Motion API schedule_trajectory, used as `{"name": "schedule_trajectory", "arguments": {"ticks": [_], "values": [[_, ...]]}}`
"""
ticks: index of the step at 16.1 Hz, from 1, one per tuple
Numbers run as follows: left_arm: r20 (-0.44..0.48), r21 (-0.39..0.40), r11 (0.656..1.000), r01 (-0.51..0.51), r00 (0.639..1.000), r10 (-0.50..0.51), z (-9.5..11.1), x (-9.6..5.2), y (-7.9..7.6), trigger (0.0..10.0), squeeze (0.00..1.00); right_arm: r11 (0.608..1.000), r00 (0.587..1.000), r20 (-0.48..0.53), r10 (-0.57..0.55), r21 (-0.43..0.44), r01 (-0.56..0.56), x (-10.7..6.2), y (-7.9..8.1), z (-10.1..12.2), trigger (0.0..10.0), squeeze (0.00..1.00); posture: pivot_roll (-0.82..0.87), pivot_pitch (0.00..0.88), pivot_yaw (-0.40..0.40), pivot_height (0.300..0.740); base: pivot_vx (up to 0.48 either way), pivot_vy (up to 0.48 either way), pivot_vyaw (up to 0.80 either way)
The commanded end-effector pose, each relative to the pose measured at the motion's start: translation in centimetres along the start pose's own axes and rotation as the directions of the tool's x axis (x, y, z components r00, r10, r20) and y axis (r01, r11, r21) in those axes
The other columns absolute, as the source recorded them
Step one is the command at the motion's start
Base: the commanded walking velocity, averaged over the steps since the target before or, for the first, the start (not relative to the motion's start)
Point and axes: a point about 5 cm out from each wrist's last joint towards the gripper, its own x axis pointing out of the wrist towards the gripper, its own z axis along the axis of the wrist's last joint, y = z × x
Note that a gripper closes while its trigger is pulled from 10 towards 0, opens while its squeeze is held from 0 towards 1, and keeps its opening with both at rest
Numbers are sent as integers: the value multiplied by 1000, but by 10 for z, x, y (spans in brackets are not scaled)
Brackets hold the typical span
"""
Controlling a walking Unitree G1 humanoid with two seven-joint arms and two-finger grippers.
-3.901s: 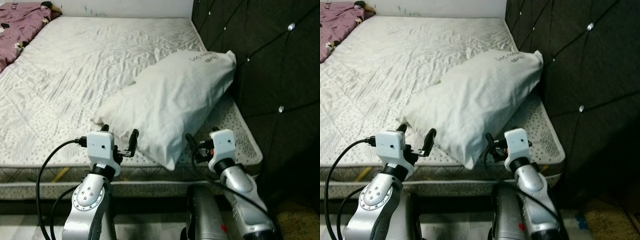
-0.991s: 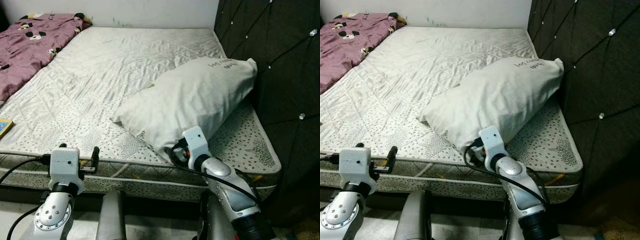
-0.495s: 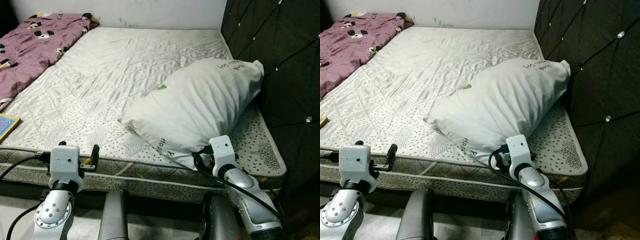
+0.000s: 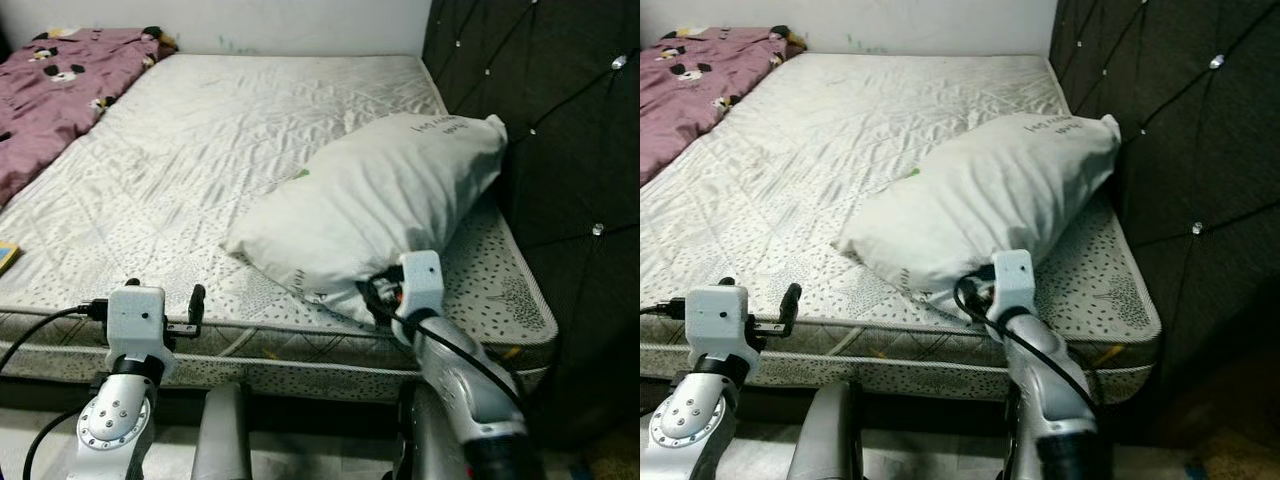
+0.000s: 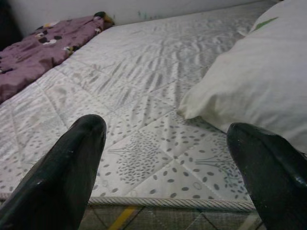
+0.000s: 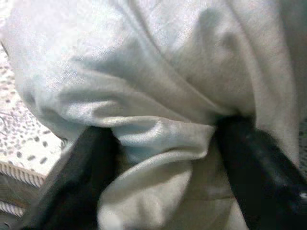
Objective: Clean up the room
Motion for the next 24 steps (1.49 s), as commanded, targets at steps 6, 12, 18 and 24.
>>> {"name": "schedule_trajectory", "arguments": {"ticks": [6, 12, 18, 24], "values": [[32, -19, 1000, -16, 999, 16, 7, 8, 0, 10000, 0, 999, 999, 46, -23, 34, 22, 13, 0, 13, 0, 0, 92, 23, 18, 498, 0, 0, 0], [37, -37, 999, -16, 999, 17, 7, 10, -7, 10000, 0, 996, 996, 62, -70, 53, 66, 23, -4, 14, 0, 0, 85, 20, 8, 498, 0, 0, 0], [42, -42, 999, -28, 999, 29, 7, 12, -7, 10000, 0, 960, 949, 153, -277, 85, 267, 29, -70, 52, 0, 0, 76, 20, -1, 498, 0, 0, 0], [37, -37, 999, -28, 999, 30, 5, 11, -6, 10000, 0, 861, 809, 300, -505, 116, 495, 6, -155, 113, 0, 0, 69, 32, 8, 498, 0, 0, 0]]}}
